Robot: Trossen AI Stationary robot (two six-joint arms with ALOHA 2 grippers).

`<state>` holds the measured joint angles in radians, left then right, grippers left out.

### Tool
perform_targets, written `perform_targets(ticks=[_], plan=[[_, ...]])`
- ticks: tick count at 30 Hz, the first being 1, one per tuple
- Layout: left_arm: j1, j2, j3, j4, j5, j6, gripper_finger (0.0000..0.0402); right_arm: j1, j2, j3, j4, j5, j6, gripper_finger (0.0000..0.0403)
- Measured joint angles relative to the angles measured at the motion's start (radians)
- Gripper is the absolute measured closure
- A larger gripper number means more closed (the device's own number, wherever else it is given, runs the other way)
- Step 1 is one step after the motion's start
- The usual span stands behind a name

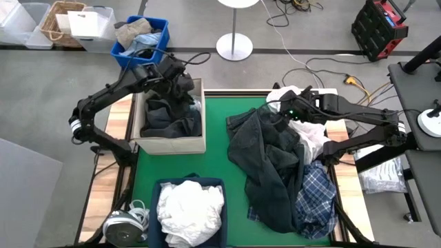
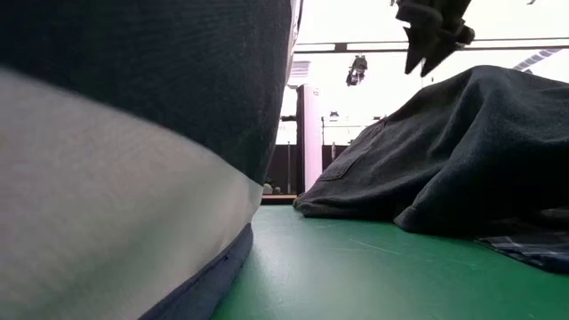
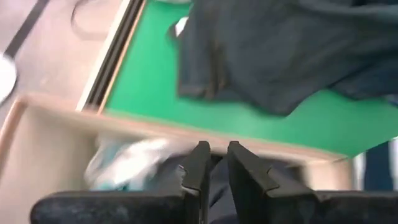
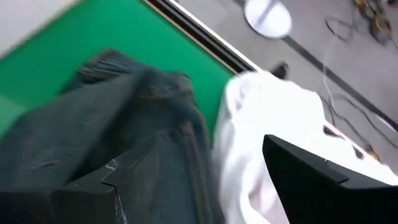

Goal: Sort clothes
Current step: Put the white blouse into the blue laundry organizer

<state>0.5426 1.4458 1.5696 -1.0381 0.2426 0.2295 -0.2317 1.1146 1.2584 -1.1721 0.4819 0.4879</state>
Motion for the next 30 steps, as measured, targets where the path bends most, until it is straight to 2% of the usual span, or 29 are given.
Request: perform_targets(ticks=[8,15,30], plan=[[-0.158,-0.066,-0.002,0.117,0.000,-0.017,0.0364,-0.108,0.001,-0.061,-0.034,-0.001,0.042,0.0128],[-0.267,-0.125,-0.002,0.171,-0.155,-0.021,0.0364,-0.226,0.001,-0.107,-0.036,0.050,0.089,0.0124],[-0.302,-0.184,-0.062,0.183,-0.156,-0.050,0.0364,-0.423,0.001,-0.242,-0.043,0.071,0.077,0.0128]])
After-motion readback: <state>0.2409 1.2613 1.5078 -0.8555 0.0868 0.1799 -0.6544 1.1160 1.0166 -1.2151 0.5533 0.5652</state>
